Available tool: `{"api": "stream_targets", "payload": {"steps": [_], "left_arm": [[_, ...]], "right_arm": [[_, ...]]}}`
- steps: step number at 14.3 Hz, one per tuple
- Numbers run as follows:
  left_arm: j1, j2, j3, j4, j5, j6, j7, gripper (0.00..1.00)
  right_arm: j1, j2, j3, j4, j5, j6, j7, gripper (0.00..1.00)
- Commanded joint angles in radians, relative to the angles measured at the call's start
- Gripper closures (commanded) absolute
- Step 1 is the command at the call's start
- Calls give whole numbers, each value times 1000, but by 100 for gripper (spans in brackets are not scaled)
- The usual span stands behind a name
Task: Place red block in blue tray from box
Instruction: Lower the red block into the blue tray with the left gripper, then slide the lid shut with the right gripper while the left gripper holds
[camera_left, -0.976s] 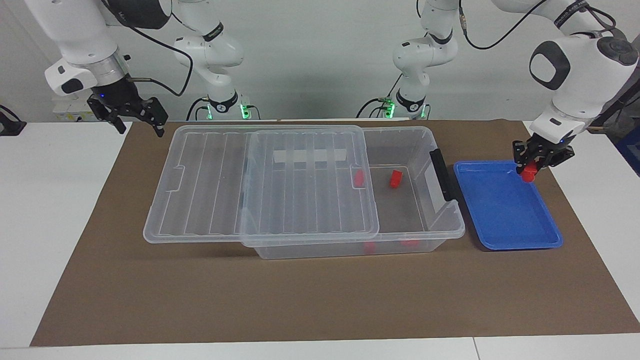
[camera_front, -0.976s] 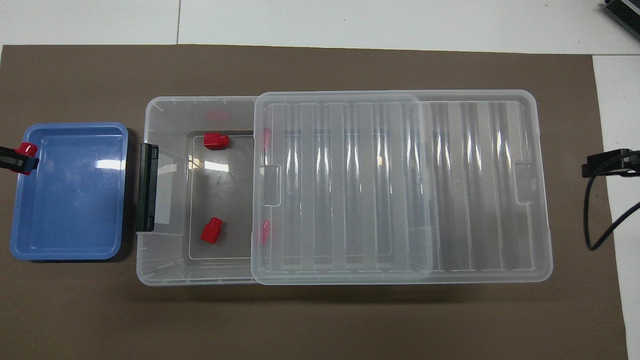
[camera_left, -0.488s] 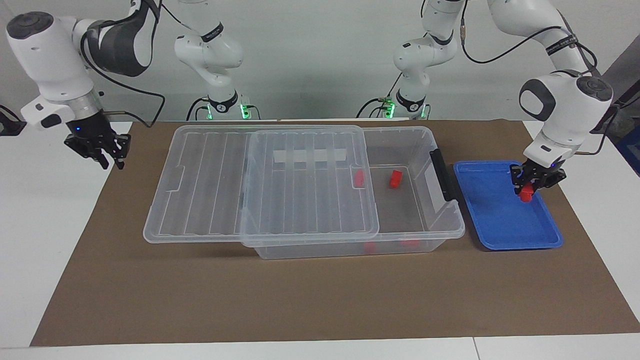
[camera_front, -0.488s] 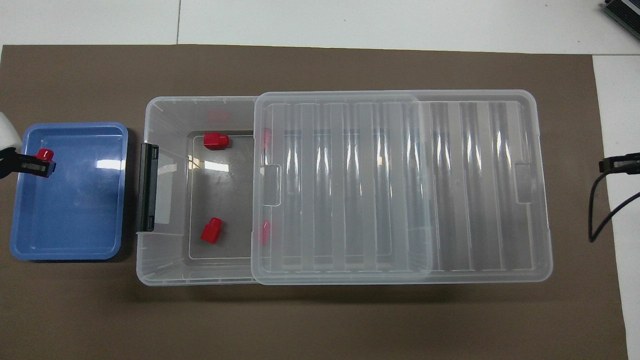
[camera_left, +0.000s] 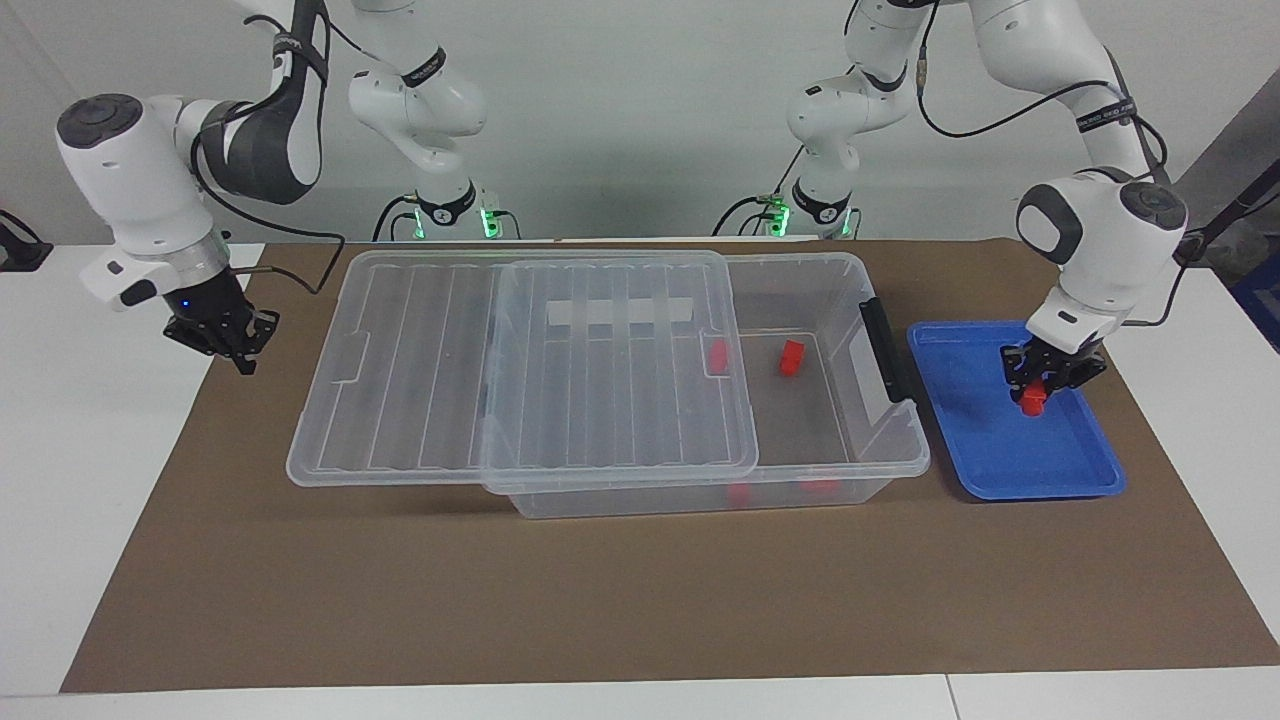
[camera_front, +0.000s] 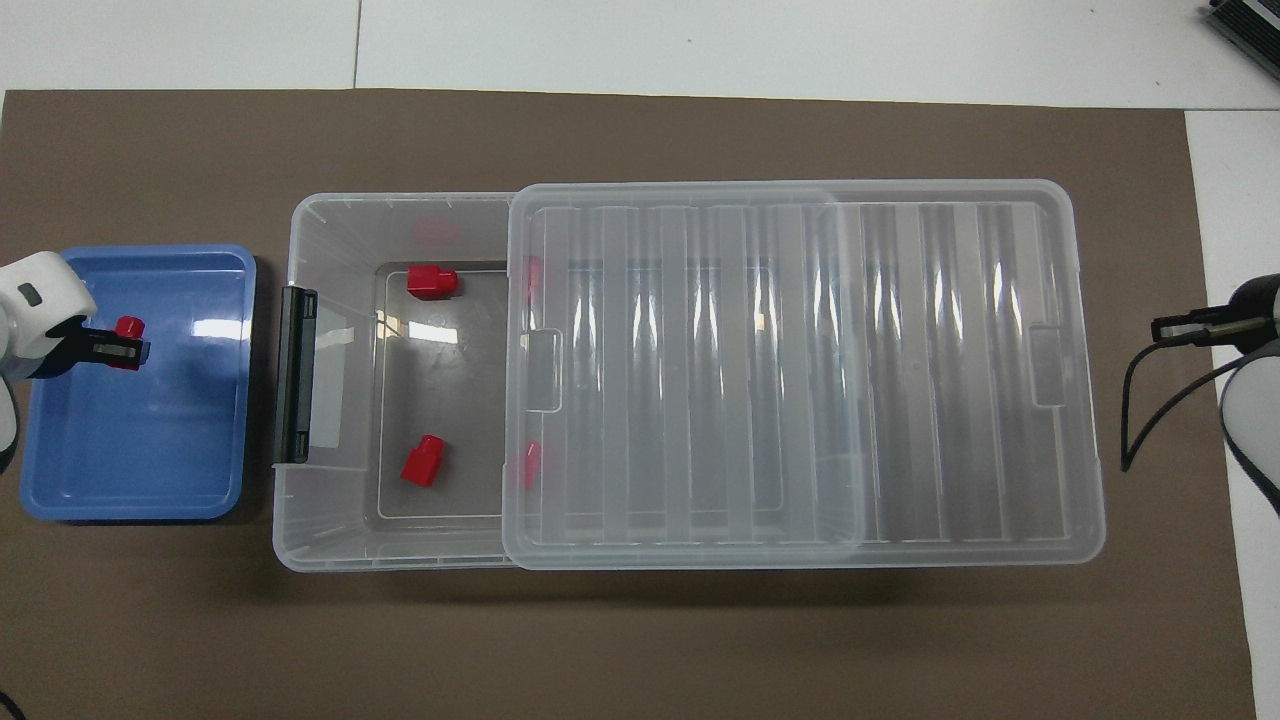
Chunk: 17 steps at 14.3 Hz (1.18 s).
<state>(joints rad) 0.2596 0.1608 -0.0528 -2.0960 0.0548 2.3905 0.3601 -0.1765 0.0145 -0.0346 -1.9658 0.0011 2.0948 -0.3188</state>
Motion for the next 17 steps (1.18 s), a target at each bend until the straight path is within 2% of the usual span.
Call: {"api": "stream_targets", "payload": {"steps": [1,6,10,17], "left_arm": [[9,2,-10,-19,-15,30,-62,100],[-5,6,-12,-41,-15,39,-79,100],[-7,29,-12,-84,-15,120,-79,100],[-16,51,-13,-84,-16,154,-108,100]], "right_arm": [[-3,7,10,-13,43,27,-37,100],[21,39,19,-13,92,65,-37,100],[78,41,18,-12,102,71,-31,100],[156,59,19,-2,102,85,23,100]]}}
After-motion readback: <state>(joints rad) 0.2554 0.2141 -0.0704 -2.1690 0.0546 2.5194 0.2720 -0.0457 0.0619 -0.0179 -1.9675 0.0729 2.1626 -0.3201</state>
